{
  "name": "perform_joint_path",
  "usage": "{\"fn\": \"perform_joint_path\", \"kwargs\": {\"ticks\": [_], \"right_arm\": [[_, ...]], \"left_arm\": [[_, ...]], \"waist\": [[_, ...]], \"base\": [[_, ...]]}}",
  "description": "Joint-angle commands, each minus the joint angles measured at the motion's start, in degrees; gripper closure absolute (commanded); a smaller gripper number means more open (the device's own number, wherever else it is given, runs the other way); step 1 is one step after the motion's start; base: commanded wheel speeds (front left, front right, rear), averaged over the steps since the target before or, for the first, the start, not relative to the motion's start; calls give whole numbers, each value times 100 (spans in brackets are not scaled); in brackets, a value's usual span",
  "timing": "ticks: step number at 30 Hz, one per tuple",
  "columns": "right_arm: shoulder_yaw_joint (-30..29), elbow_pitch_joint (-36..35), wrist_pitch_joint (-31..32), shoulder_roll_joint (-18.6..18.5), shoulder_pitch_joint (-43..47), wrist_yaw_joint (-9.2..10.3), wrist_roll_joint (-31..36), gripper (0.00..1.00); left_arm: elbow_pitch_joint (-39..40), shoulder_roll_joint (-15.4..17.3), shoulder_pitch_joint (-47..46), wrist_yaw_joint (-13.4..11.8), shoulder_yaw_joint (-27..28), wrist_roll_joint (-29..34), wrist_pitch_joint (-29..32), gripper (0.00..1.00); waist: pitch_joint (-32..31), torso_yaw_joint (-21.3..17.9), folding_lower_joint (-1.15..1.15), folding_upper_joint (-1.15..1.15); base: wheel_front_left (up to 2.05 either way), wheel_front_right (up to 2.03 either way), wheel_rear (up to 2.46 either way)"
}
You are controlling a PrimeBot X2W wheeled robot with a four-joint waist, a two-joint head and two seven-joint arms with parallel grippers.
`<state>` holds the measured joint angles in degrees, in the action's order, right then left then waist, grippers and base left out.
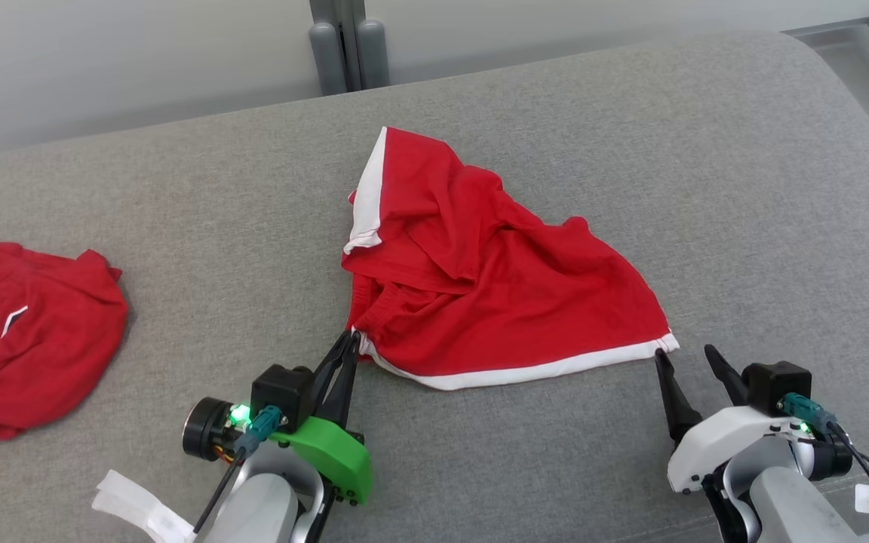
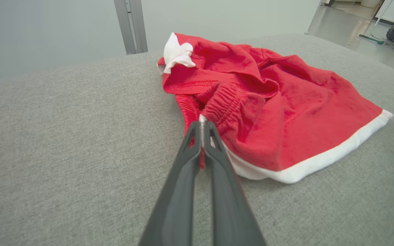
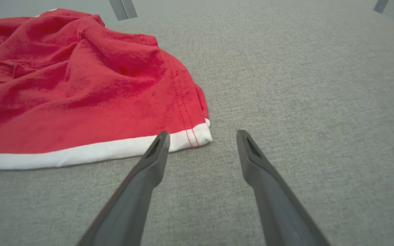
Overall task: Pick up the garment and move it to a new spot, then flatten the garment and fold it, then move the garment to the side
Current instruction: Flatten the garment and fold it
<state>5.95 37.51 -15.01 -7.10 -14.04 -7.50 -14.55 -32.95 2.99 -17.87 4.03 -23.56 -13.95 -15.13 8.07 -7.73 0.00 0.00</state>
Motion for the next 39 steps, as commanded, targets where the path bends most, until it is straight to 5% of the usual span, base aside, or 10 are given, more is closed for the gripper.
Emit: {"fn": "perform_joint_path", "kwargs": {"ticks": [1,15,16,17,18,24,39], "right_arm": [[-64,165,38,49,-138,2,-99,0],[-350,1755,19,106,-880,4,7,0],[-345,1794,26,122,-907,4,6,7],[-322,1831,23,141,-935,4,-5,81],[-292,1849,23,151,-946,2,-1,100],[-169,1457,-8,146,-960,1,-119,100],[743,-1285,-13,-211,-963,1,-1189,100]], "left_arm": [[63,14,93,6,26,44,-3,100],[280,0,214,-25,-74,-1,-3,100],[289,0,219,-31,-76,-1,-3,100],[298,0,220,-35,-79,1,-3,100],[301,0,220,-39,-80,2,-3,100],[340,1,215,-48,-4,0,-3,100],[1096,155,-1210,253,275,-193,174,100]], "waist": [[8,82,0,0],[18,467,0,0],[23,474,0,0],[29,482,0,0],[30,486,0,0],[-29,475,0,0],[-671,486,0,0]], "base": [[0,0,0],[0,0,0],[0,0,0],[0,0,0],[0,0,0],[0,0,0],[0,0,0]]}}
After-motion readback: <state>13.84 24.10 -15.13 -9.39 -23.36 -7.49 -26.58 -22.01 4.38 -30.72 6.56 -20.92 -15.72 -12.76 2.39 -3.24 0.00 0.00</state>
